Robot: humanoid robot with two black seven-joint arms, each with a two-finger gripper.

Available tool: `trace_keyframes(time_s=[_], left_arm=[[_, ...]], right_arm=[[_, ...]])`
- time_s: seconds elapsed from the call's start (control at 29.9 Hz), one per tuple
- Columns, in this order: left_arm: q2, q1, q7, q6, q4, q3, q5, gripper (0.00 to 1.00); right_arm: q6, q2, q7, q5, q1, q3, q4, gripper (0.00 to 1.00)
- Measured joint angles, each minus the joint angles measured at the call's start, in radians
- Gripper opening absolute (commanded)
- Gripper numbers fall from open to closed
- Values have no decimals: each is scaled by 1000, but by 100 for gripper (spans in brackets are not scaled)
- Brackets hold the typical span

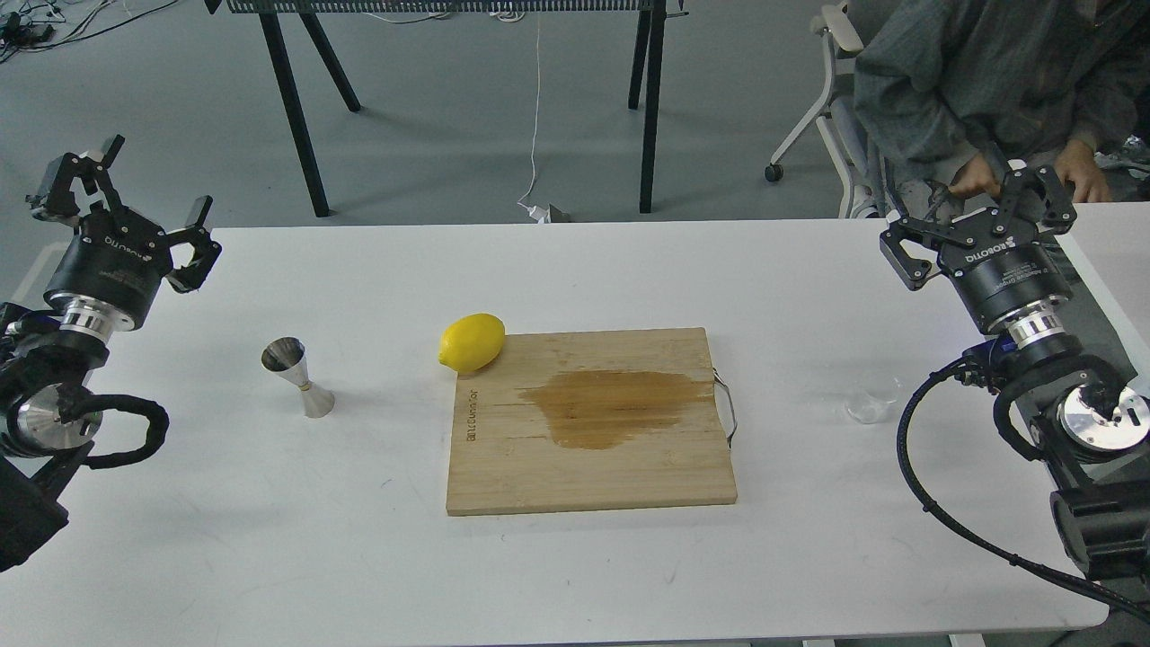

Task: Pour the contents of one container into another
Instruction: 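Raise the left gripper and swing it toward the metal jigger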

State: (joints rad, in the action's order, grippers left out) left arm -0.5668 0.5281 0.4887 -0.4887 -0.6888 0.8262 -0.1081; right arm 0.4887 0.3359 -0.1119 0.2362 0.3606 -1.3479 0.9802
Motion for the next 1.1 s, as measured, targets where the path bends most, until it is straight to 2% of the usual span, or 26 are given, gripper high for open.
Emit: trace_keyframes(time_s=[0.37,0.7,0.9,1.1], left_arm=[[-6,4,0,0,5,5,3,100],[-2,18,0,0,63,9,-8,100],[-124,58,0,0,57,8,-115,100],[-243,105,0,0,-17,11,-412,100]], right_arm=[[0,-1,0,0,3,1,0,99],[0,-2,2,1,0,-5,0,99],[0,-2,2,1,-4,-4,-1,99],[0,-2,2,1,-3,-1,-1,99]])
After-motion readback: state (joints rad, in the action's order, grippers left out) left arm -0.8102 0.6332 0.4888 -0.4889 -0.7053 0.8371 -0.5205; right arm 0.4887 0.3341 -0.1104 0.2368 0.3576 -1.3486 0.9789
